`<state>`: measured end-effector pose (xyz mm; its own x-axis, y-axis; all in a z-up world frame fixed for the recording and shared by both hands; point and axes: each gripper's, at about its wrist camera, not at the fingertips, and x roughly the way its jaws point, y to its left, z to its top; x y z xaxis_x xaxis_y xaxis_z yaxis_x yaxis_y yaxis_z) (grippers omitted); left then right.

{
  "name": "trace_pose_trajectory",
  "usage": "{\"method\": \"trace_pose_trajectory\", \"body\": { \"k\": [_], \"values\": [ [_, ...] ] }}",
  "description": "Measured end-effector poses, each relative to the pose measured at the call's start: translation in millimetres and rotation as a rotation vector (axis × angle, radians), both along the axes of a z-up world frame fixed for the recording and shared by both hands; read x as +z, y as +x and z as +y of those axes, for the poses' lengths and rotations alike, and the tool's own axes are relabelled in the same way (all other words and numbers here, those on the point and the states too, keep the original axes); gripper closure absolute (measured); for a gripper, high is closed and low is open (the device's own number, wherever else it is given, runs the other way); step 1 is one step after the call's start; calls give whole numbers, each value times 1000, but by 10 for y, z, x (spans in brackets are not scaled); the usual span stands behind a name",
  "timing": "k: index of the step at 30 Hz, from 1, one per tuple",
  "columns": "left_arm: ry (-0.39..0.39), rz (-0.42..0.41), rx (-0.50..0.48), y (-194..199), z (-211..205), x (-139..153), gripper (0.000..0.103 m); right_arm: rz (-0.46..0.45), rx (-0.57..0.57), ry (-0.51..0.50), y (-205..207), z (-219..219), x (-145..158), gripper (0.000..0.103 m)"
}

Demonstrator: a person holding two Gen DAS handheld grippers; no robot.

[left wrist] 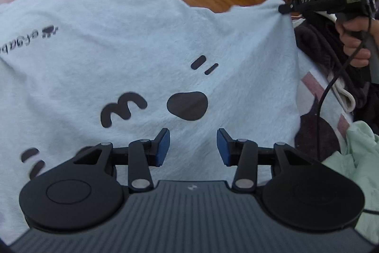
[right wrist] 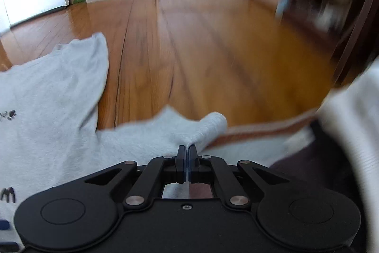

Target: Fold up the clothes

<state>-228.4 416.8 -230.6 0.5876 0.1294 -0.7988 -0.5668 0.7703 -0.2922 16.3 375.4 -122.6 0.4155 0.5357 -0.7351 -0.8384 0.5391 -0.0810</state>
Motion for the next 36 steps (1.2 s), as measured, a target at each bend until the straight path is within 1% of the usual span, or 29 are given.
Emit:
{"method": "trace_pose_trajectory", "body": {
  "k": [1, 3, 5, 6, 8, 10, 11, 13, 14, 17, 18, 20, 22, 24, 25, 26, 27, 28, 29, 31, 34, 35, 36],
  "values": [
    [-2, 6, -2, -8, -9, 0, 59, -46, 10, -13, -102, -26, 67, 102],
    [-7, 18, -6, -25, -27, -1, 59, -184, 45, -69, -299, -84, 109, 103],
    [-11, 29, -10, -42, -45, -2, 59, -286, 69, -144, -398, -123, 23, 103],
    [-13, 35, -12, -51, -53, -2, 59, -301, 65, -179, -395, -140, -44, 103],
    [-17, 47, -16, -68, -71, -3, 59, -211, 5, -233, -222, -163, -246, 103],
    [-23, 54, -17, -82, -81, 12, 59, -85, -83, -215, -8, -208, -352, 103],
    [-29, 53, -15, -92, -80, 21, 58, -52, -111, -206, 59, -219, -363, 103],
    [-55, 42, -6, -133, -62, 25, 58, -47, -143, -199, 108, -205, -346, 103],
    [-67, 40, -2, -157, -50, 22, 58, -66, -151, -210, 108, -191, -343, 103],
    [-86, 39, 9, -208, -21, 0, 58, -207, -130, -292, -1, -148, -393, 103],
    [-96, 35, 15, -221, 0, -3, 58, -213, -134, -295, 23, -179, -411, 103],
    [-113, 22, 25, -238, 35, -6, 58, -140, -145, -251, 135, -251, -408, 103],
    [-128, 5, 36, -248, 62, -4, 58, -30, -183, -193, 302, -365, -381, 103],
    [-121, -38, 45, -262, 69, 23, 58, 86, -207, -118, 415, -464, -364, 98],
    [-112, -63, 47, -255, 73, 48, 58, 142, -221, -83, 464, -507, -364, 88],
    [-100, -83, 50, -233, 75, 79, 58, 187, -239, -59, 498, -543, -370, 66],
    [-83, -99, 51, -231, 79, 112, 58, 223, -259, -42, 515, -576, -380, 54],
    [-66, -113, 52, -230, 83, 143, 58, 252, -270, -29, 524, -601, -401, 35],
    [-52, -119, 54, -228, 88, 165, 58, 272, -266, -20, 518, -612, -439, 33],
    [-37, -119, 61, -221, 101, 171, 58, 311, -258, -3, 507, -634, -514, 33],
    [-50, -101, 85, -230, 144, 121, 58, 386, -248, 34, 528, -645, -636, 33],
    [-56, -97, 93, -238, 158, 101, 58, 414, -240, 61, 535, -636, -667, 35],
    [-60, -94, 101, -247, 172, 85, 58, 426, -221, 87, 519, -617, -679, 42]
  ]
}}
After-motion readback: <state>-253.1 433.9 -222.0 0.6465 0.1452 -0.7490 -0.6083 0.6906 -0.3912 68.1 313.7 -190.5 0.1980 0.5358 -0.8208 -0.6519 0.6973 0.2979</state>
